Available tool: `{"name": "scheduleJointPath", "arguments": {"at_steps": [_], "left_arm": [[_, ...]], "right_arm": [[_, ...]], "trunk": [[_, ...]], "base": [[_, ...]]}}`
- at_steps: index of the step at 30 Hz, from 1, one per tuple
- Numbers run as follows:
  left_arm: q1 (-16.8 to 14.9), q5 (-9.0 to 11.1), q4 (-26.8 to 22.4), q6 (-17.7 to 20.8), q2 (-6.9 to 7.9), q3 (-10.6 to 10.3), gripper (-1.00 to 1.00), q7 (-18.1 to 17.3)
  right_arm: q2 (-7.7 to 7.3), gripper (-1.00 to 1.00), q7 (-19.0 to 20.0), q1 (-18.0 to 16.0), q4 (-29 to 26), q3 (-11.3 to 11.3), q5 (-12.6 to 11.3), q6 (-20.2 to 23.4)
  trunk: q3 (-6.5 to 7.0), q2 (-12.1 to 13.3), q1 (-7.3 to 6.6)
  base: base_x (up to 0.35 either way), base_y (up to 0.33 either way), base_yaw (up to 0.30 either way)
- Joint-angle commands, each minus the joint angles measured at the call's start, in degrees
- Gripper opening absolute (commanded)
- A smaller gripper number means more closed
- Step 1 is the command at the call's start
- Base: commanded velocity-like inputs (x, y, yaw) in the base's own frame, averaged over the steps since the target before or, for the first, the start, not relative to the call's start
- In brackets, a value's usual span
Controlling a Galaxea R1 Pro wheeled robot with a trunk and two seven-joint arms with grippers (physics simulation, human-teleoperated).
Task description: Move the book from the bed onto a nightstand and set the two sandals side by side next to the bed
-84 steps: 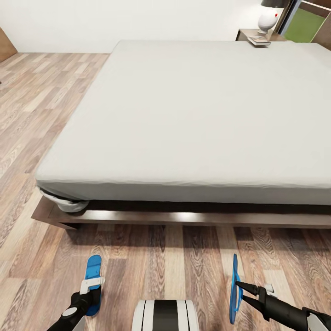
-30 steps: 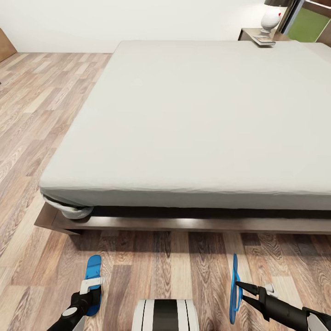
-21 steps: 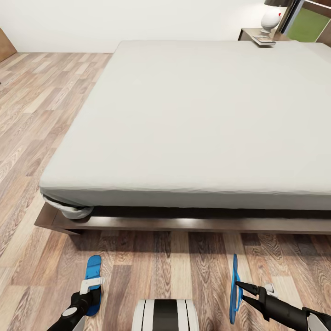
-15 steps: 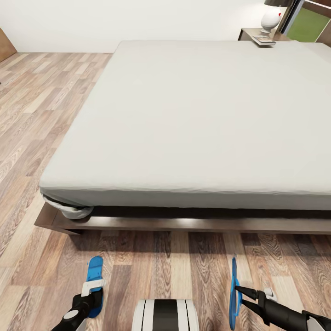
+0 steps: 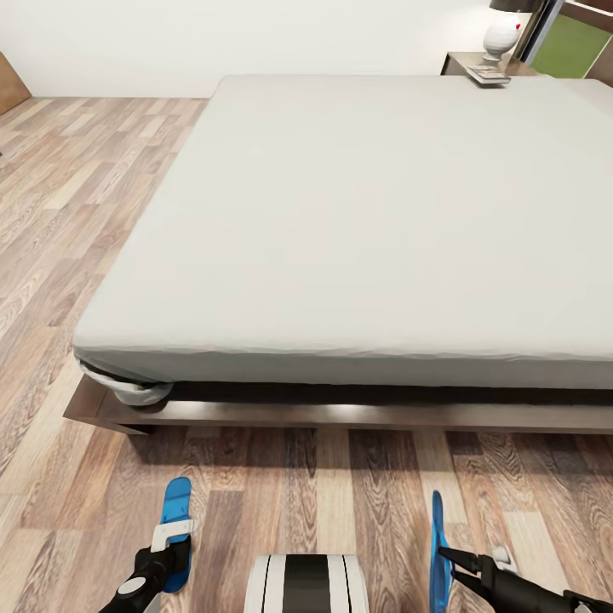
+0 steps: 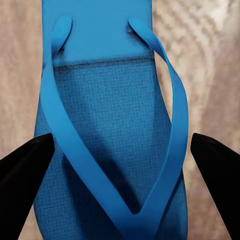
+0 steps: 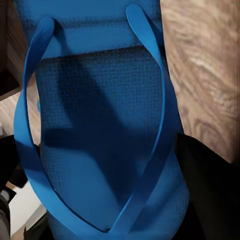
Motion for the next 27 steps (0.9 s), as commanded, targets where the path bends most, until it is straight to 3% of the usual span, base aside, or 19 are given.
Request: {"name": "scheduleJointPath", "arguments": {"at_steps": [1,8,9,27], "left_arm": [[-0.02,0.55,0.03,-0.2,0.05,-0.48,-1.0,0.36],[-0.02,0.55,0.03,-0.2,0.05,-0.41,-1.0,0.36],[-0.02,0.55,0.03,-0.2,0.05,-0.4,-1.0,0.36],[-0.02,0.55,0.03,-0.19,0.05,-0.39,-1.0,0.36]], "right_arm": [[-0.07,-1.0,-0.04,-0.03,0.02,0.29,-0.56,0.01],[-0.07,-1.0,-0.04,-0.03,0.02,0.28,-0.55,-2.38],[-0.07,-1.0,-0.04,-0.03,0.02,0.28,-0.55,-37.11],[-0.07,-1.0,-0.04,-0.03,0.02,0.29,-0.55,-37.11]], "trunk": [[-0.03,-0.01,-0.01],[-0.03,-0.01,-0.01],[-0.03,-0.01,-0.01],[-0.25,-0.03,0.02]], "base": [[0.0,0.0,0.0],[0.0,0.0,0.0],[0.0,0.0,0.0],[0.0,0.0,0.0]]}}
